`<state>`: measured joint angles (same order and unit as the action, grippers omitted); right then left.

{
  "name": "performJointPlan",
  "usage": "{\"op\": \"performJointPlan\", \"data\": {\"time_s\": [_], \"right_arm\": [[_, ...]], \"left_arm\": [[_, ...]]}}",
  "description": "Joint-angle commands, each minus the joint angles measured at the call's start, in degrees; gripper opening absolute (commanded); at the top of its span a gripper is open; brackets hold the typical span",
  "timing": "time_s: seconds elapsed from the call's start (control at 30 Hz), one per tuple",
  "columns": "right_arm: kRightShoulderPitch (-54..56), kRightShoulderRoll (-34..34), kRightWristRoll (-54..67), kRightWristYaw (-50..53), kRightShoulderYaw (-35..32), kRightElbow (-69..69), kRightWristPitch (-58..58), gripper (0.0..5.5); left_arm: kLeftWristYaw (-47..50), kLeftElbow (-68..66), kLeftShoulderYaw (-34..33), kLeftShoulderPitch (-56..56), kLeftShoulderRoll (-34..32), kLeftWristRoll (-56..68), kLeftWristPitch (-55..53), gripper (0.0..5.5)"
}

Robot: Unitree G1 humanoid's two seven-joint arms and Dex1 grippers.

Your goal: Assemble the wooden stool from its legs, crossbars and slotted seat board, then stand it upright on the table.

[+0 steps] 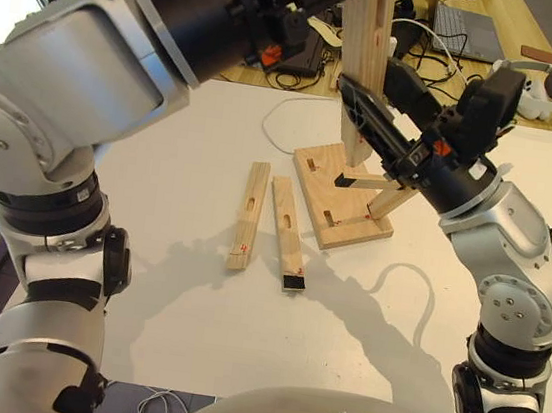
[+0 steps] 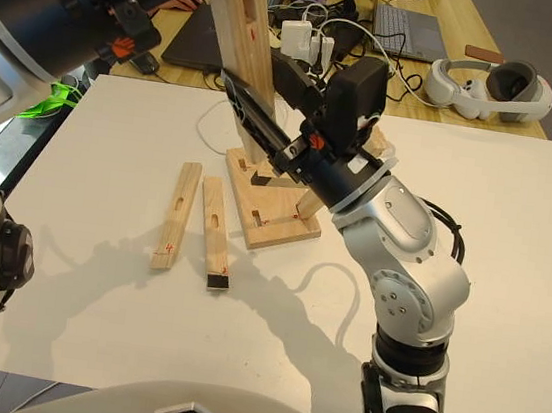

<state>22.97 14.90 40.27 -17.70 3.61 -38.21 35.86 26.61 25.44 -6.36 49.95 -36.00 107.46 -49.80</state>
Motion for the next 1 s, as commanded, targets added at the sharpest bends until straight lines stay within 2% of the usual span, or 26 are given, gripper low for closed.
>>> {"op": "performJointPlan", "data": {"time_s": [0.03, 0.23, 0.47, 0.67, 0.8, 1.0], "right_arm": [[-0.54, 2.0, -0.05, -1.61, 0.62, -1.18, 0.79, 2.05], [-1.6, 5.97, -3.59, -5.03, 1.9, -1.43, -0.9, 2.05], [-1.97, 7.22, -6.98, -7.3, 2.38, -0.59, -3.0, 2.05], [-2.29, 7.04, -10.09, -7.6, 2.8, 0.21, -5.07, 2.05], [-2.29, 6.81, -12.36, -7.77, 3.38, 0.83, -6.74, 2.05], [-1.06, 5.32, -18.85, -6.58, 4.85, 3.56, -11.76, 2.05]], "left_arm": [[-1.9, 0.41, 1.46, -0.57, -2.49, -2.19, -0.3, 2.73], [-3.38, 1.37, 3.06, -1.41, -3.78, -4.7, -0.32, 2.73], [-3.65, 1.71, 3.53, -2.0, -4.36, -5.32, 0.22, 2.73], [0.07, 0.34, 3.15, -3.15, -2.71, -4.74, 3.21, 1.93], [2.8, 0.02, 3.12, -3.58, -1.32, -3.1, 5.55, 1.19], [4.87, 0.65, 3.01, -3.63, 0.97, 0.12, 8.69, 1.03]]}}
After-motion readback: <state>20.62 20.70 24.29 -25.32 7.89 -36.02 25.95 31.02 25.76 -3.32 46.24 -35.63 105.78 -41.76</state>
